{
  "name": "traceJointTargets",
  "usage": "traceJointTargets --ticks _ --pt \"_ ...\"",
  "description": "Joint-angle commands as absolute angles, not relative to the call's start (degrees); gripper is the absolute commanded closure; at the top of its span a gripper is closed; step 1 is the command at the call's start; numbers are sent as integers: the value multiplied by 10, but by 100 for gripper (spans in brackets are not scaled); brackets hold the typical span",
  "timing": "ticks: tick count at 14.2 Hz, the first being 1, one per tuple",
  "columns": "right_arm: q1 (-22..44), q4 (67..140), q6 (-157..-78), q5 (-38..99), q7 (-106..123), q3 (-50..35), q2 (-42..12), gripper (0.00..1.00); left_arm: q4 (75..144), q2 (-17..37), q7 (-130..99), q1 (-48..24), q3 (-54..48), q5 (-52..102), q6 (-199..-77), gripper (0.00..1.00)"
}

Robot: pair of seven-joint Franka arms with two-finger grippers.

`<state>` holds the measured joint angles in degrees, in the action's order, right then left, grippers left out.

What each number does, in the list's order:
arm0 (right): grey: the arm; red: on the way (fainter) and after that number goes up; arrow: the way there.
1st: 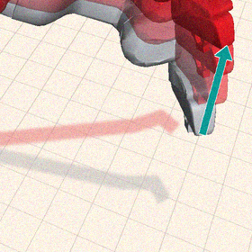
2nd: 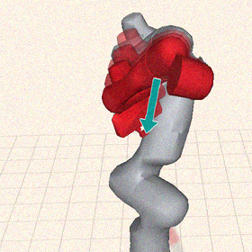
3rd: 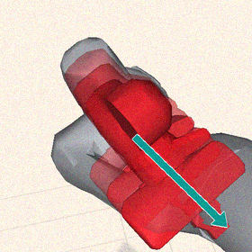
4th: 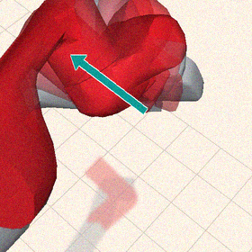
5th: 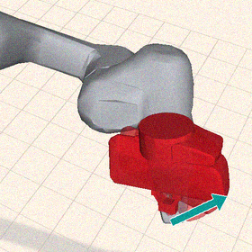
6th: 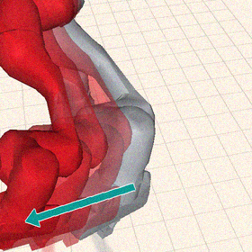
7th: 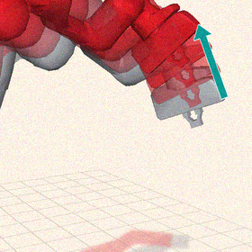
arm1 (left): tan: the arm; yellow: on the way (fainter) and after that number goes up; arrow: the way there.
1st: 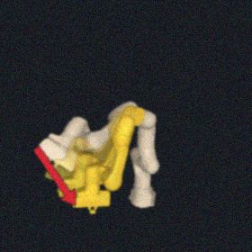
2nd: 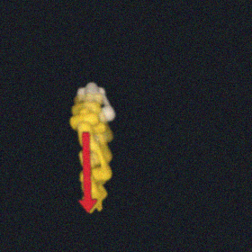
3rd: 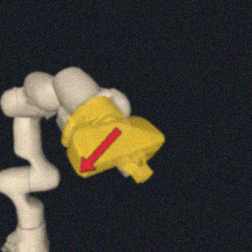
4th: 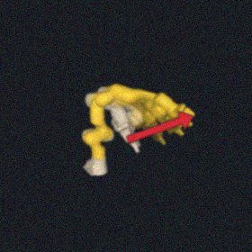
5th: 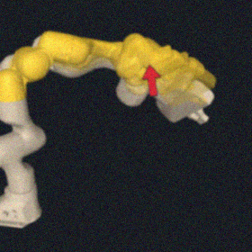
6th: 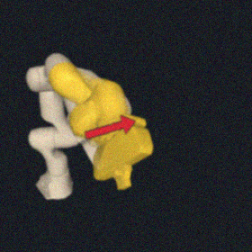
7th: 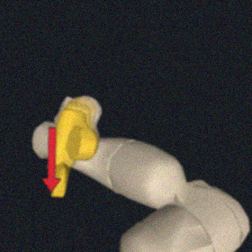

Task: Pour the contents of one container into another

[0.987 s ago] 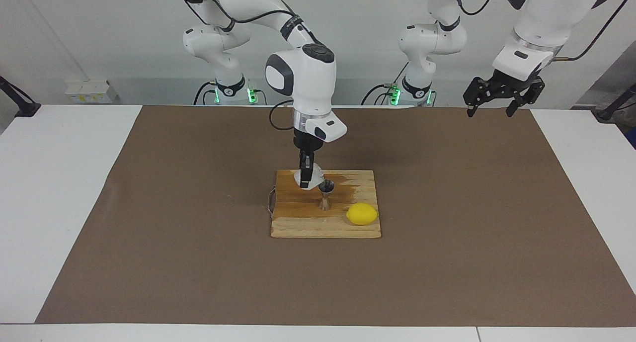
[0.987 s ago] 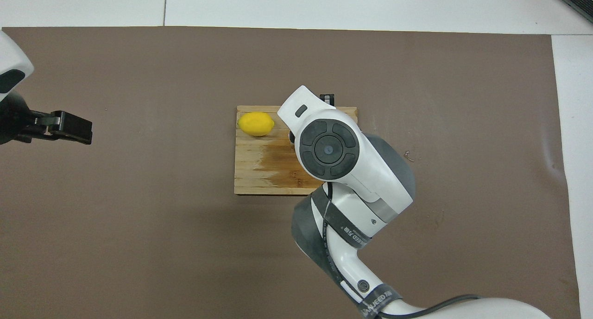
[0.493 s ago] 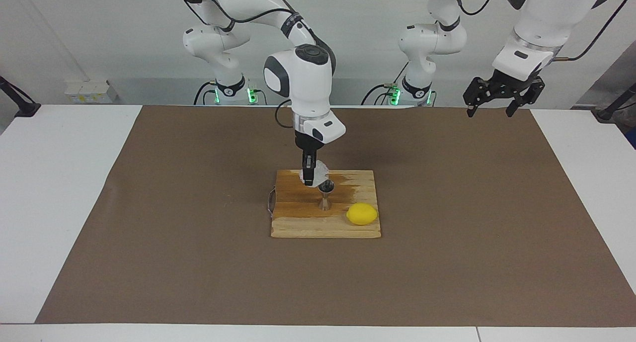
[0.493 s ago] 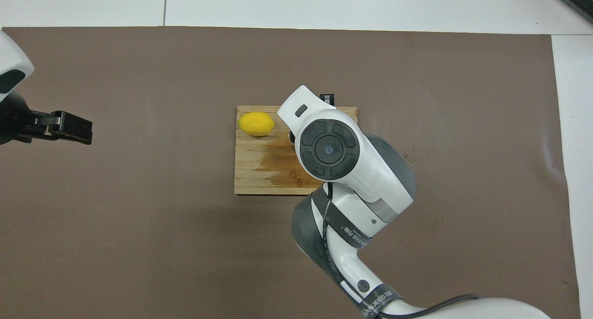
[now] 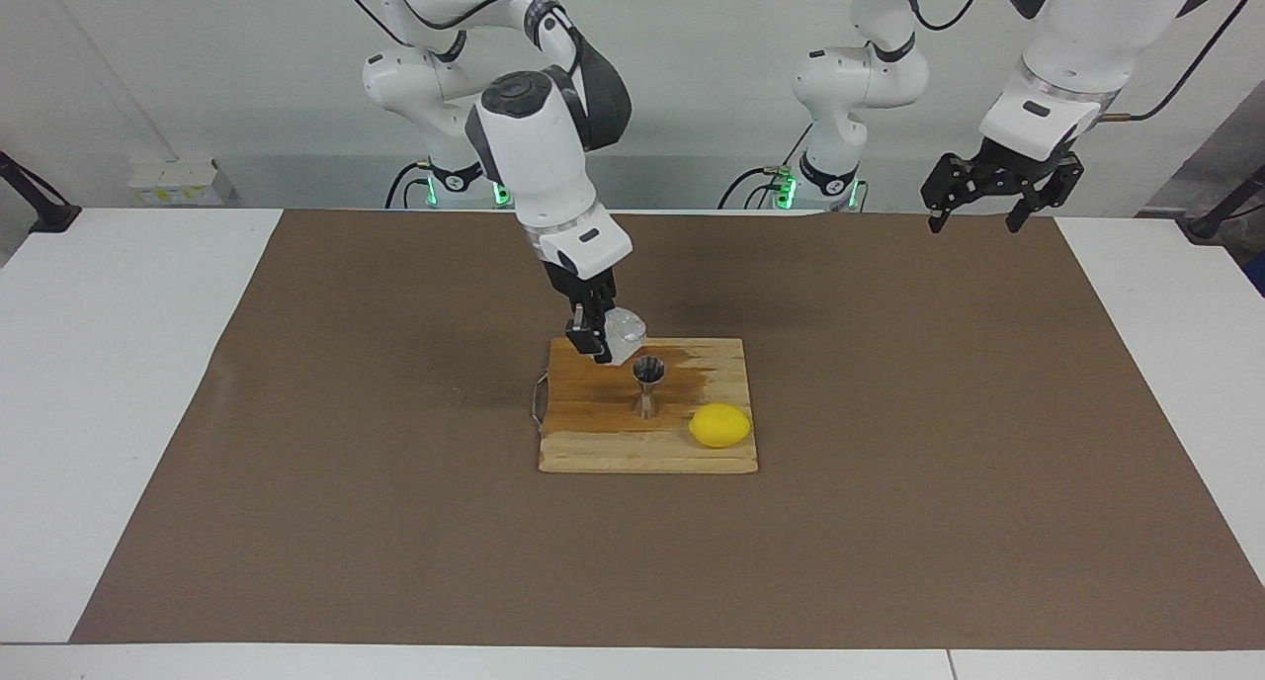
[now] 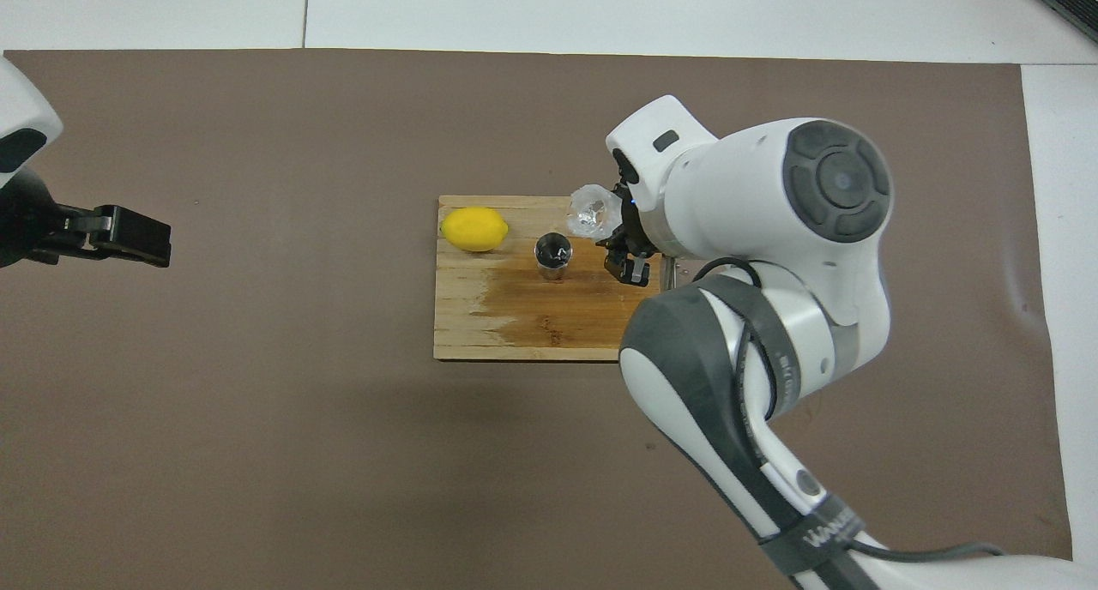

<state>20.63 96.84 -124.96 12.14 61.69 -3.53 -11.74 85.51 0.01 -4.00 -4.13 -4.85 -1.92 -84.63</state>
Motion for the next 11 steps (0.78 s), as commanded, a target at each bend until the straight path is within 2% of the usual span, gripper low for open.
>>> traceJointTargets --ticks 1,6,11 --pt "150 1024 -1258 230 724 -40 -83 98 871 -16 -40 -41 -47 -18 -843 0" --pt "65 1145 -1275 367 893 -40 -41 98 871 -16 -40 -41 -47 -18 -843 0" --pt "-37 1227 -1278 509 1140 -40 -54 98 871 -16 -40 -41 -47 -18 -843 0"
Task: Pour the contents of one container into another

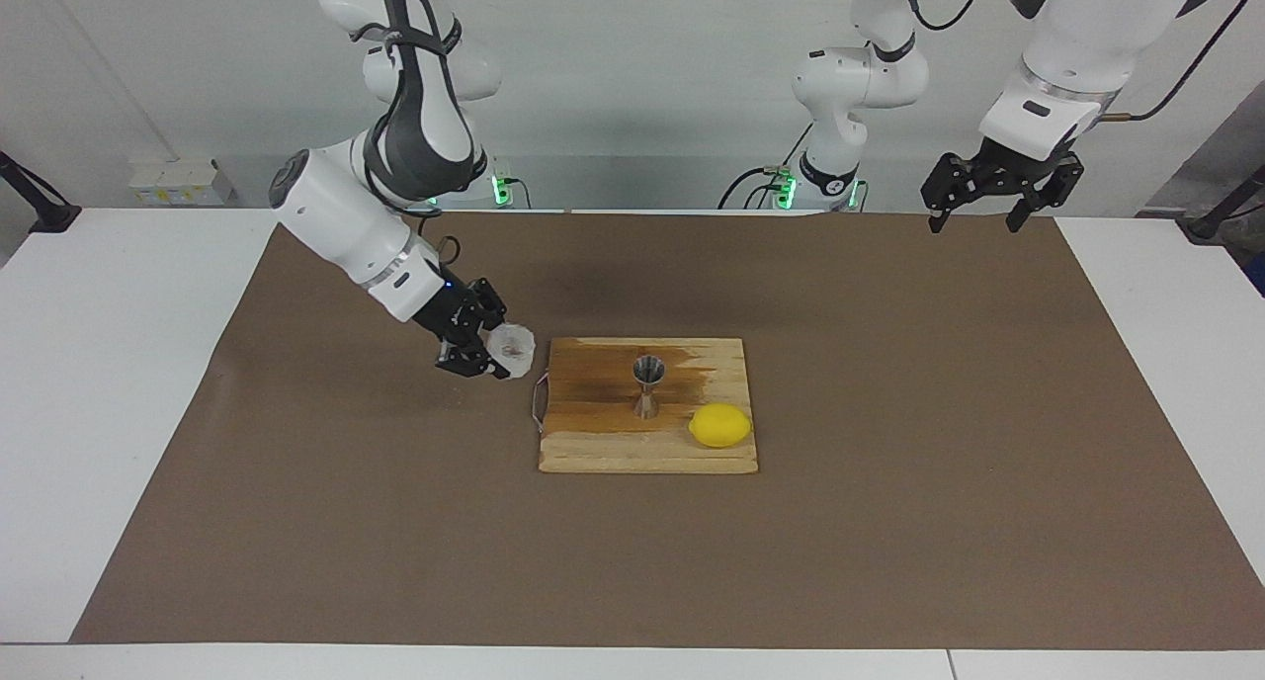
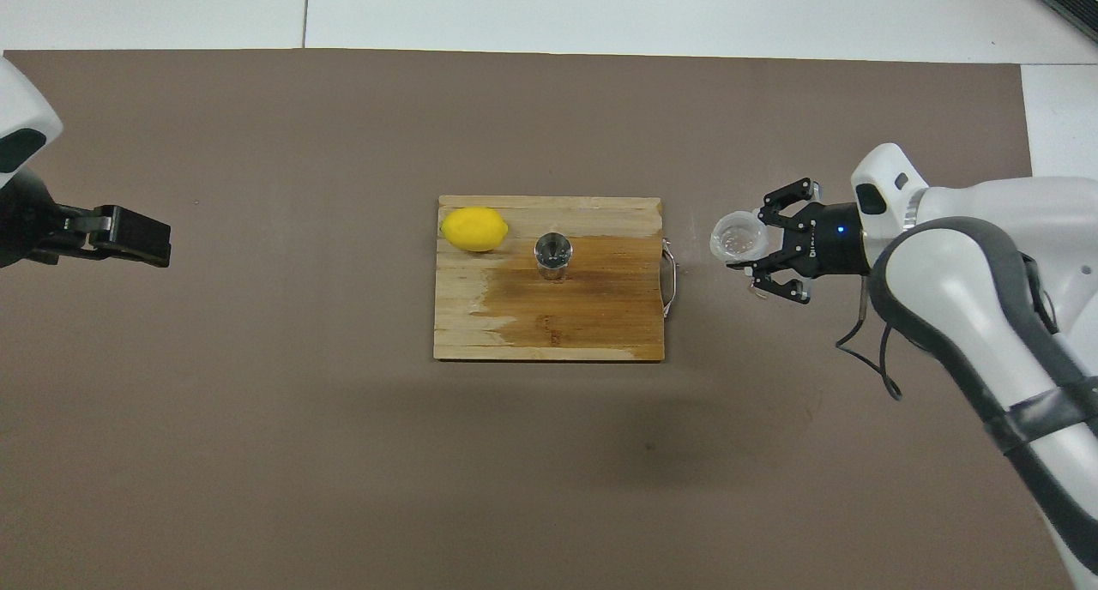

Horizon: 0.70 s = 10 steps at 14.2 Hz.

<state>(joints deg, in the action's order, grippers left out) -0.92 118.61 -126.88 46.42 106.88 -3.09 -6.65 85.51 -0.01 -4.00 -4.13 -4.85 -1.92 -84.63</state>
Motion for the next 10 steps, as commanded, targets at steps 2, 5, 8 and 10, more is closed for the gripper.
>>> traceJointTargets --ticks 2,5,8,10 --pt "-63 1249 -1281 523 1184 -39 -65 97 871 -16 -40 -41 -47 -18 -843 0" --pt "-78 1264 -1287 525 1230 -39 -83 95 871 -16 -40 -41 -47 -18 -843 0" --pt "-101 1268 -1288 531 1291 -40 -115 95 871 -16 -40 -41 -47 -18 -843 0" --pt "-108 1269 -1290 561 1331 -39 -134 92 871 -16 -40 -41 -47 -18 -843 0"
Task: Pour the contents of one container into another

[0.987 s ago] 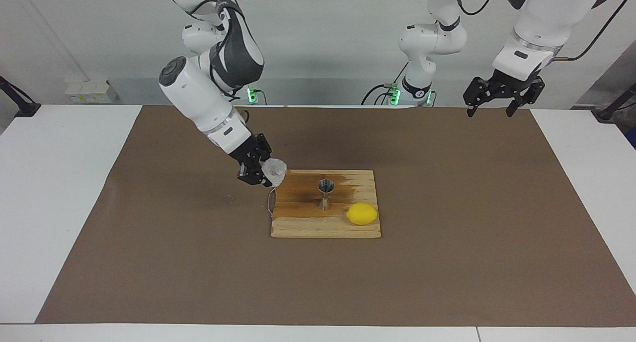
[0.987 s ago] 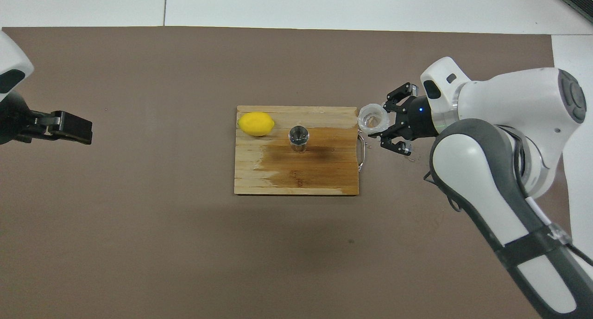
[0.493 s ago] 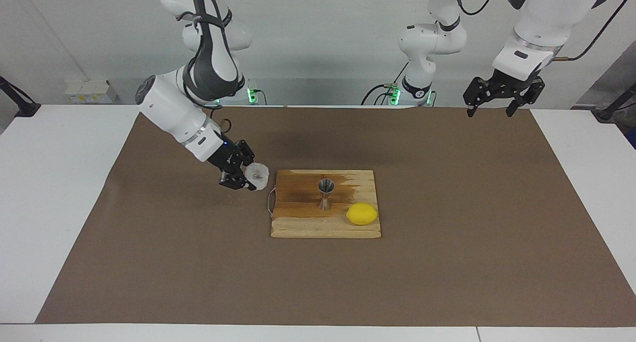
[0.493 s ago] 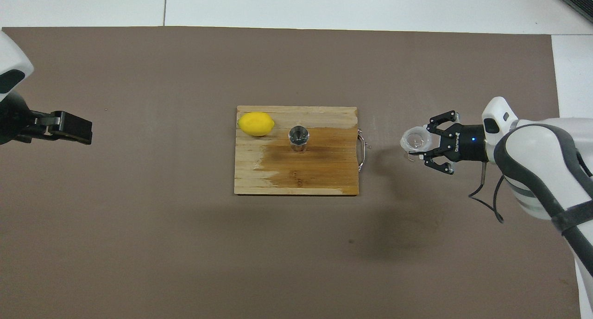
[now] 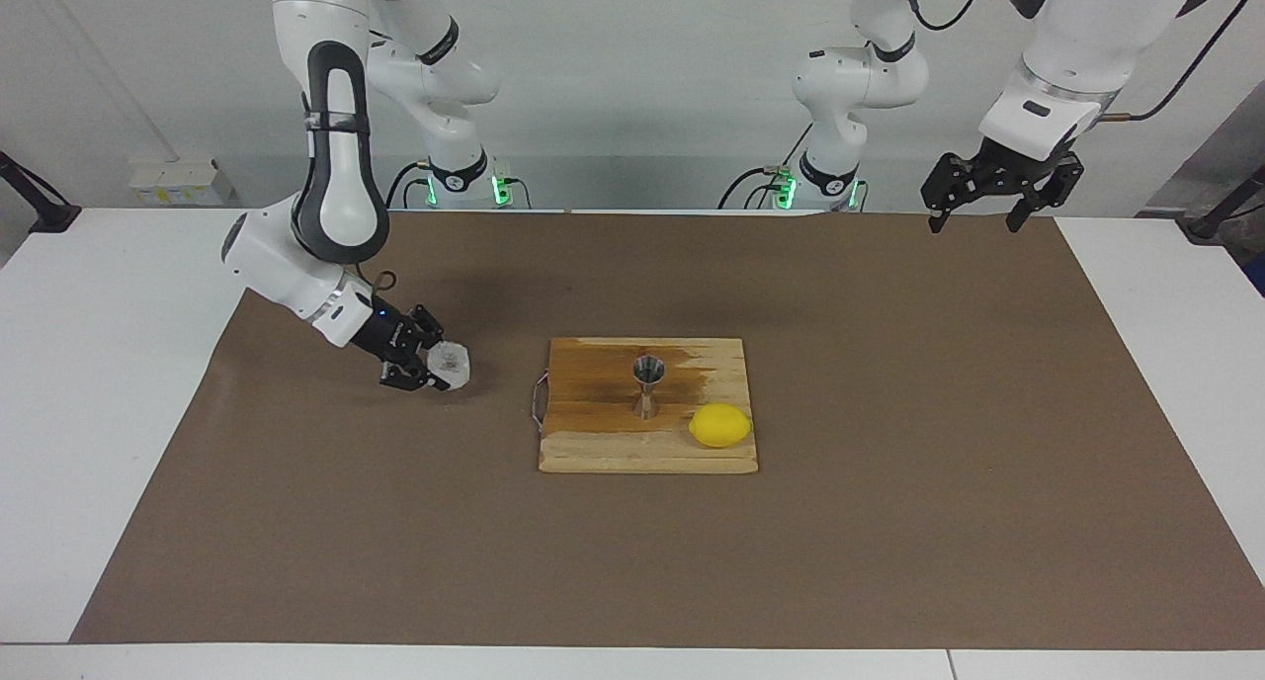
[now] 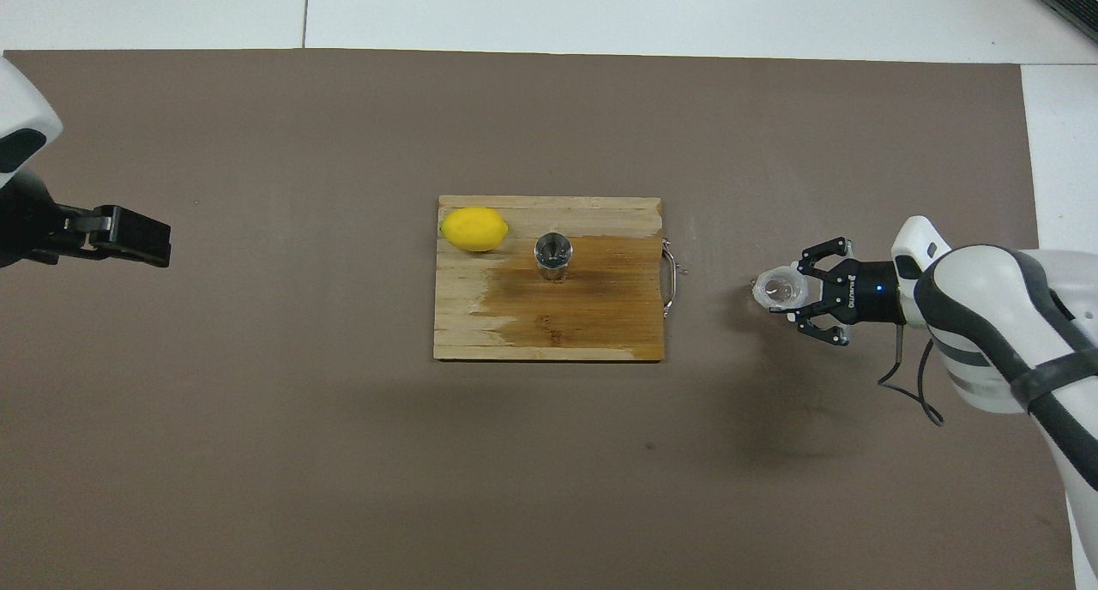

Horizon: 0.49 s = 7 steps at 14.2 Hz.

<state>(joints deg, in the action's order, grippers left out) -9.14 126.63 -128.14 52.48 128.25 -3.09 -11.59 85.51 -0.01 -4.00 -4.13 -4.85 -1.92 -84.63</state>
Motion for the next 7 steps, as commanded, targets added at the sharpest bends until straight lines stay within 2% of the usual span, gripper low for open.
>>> traceJointTargets --ticks 1,2,3,7 --pt "-112 1267 -1291 562 1342 -40 -151 81 871 -16 -40 -41 -47 -18 -843 0" --pt "-112 1266 -1291 563 1346 -40 -154 48 871 -16 -40 -41 -47 -18 -843 0" --pt "-107 1260 -1289 563 1337 -40 -154 0 871 -16 -40 -41 -47 -18 -843 0" --pt "-84 1255 -1281 517 1280 -38 -92 0 871 -16 -40 -41 -47 -18 -843 0"
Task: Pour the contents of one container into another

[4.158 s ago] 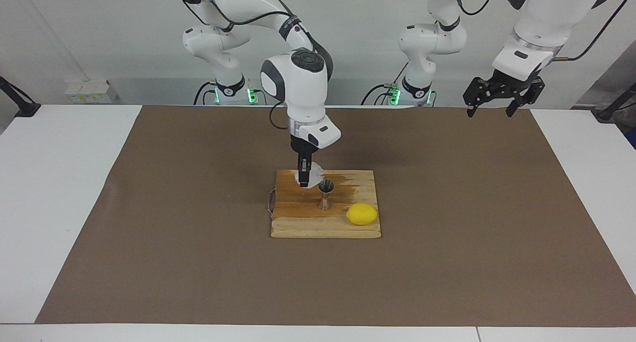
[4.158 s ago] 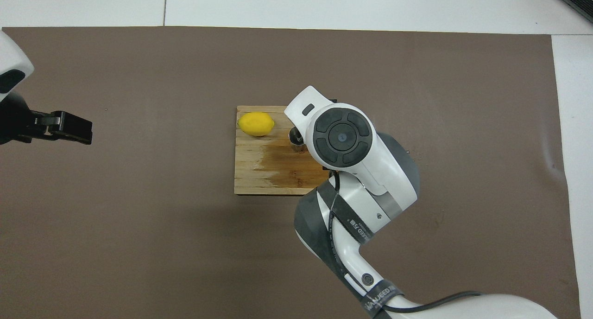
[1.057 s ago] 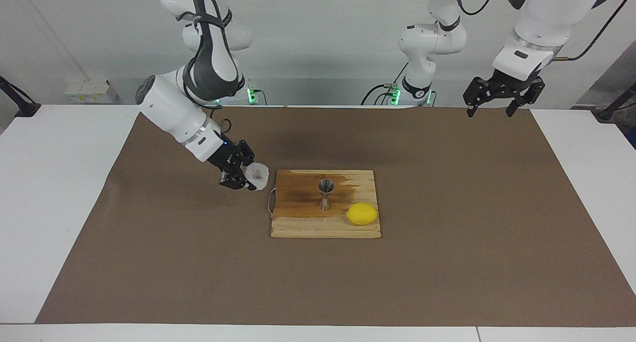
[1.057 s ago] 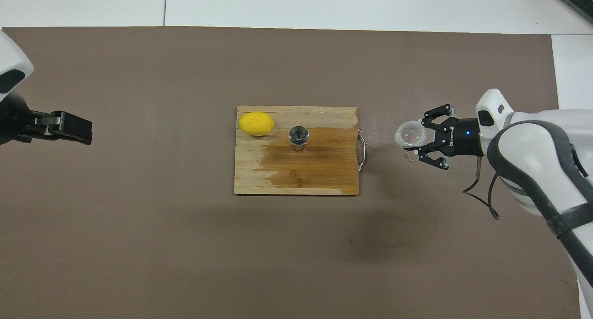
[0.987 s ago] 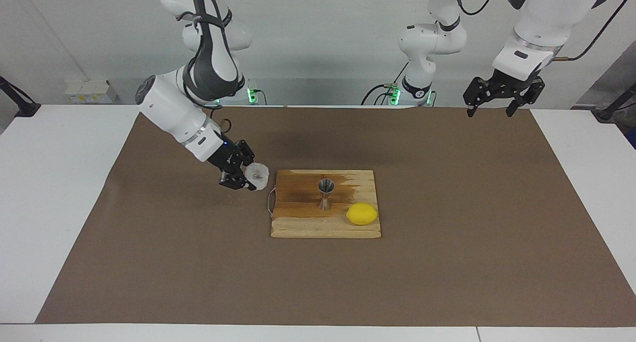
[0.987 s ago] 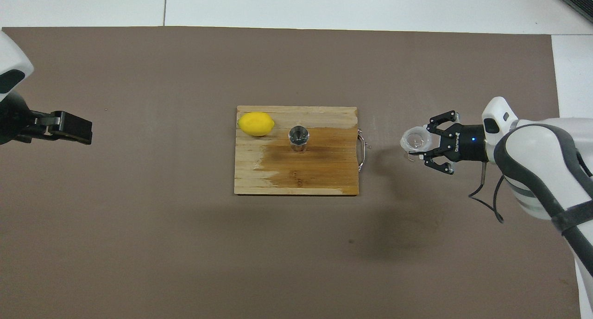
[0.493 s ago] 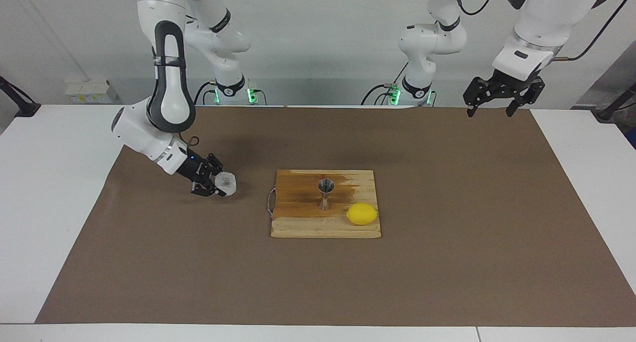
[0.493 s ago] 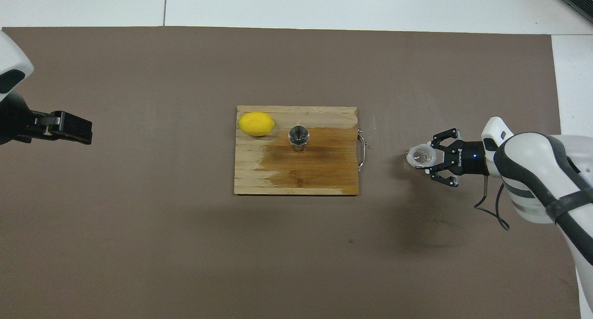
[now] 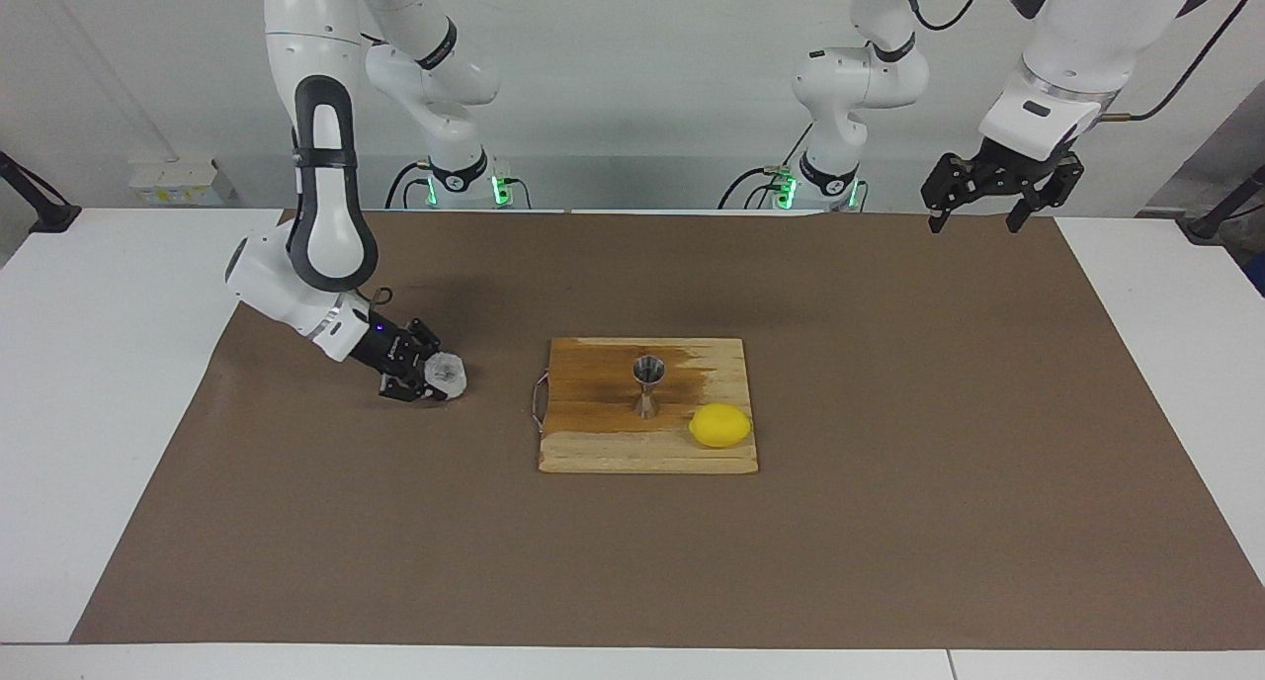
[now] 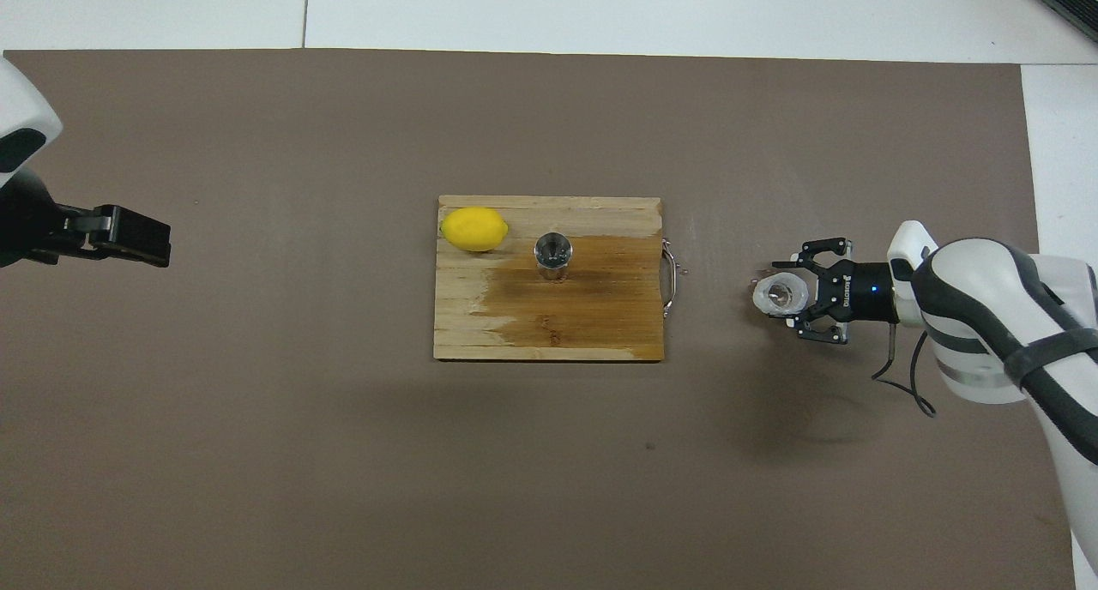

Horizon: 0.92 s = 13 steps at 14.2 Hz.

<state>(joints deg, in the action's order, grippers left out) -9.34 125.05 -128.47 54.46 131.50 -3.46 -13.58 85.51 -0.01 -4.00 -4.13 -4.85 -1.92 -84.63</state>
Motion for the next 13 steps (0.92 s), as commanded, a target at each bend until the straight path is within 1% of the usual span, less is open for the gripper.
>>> traceJointTargets --ticks 1,3,5,8,11,13 --pt "-84 1255 -1275 484 1250 -38 -72 0 871 -16 -40 -41 -47 -18 -843 0" --pt "-83 1248 -1232 417 1149 -38 -43 0 871 -16 -40 -41 -47 -18 -843 0" --pt "-83 1224 -1195 349 1067 -38 -34 0 871 -16 -40 -41 -47 -18 -843 0" --pt "-82 1199 -1168 262 920 -41 -11 0 871 -16 -40 -41 -47 -18 -843 0" --pt "-45 1177 -1124 152 728 -42 25 0 871 -16 -40 -41 -47 -18 -843 0" --pt "-24 1152 -1062 81 562 -42 44 0 871 -16 -40 -41 -47 -18 -843 0"
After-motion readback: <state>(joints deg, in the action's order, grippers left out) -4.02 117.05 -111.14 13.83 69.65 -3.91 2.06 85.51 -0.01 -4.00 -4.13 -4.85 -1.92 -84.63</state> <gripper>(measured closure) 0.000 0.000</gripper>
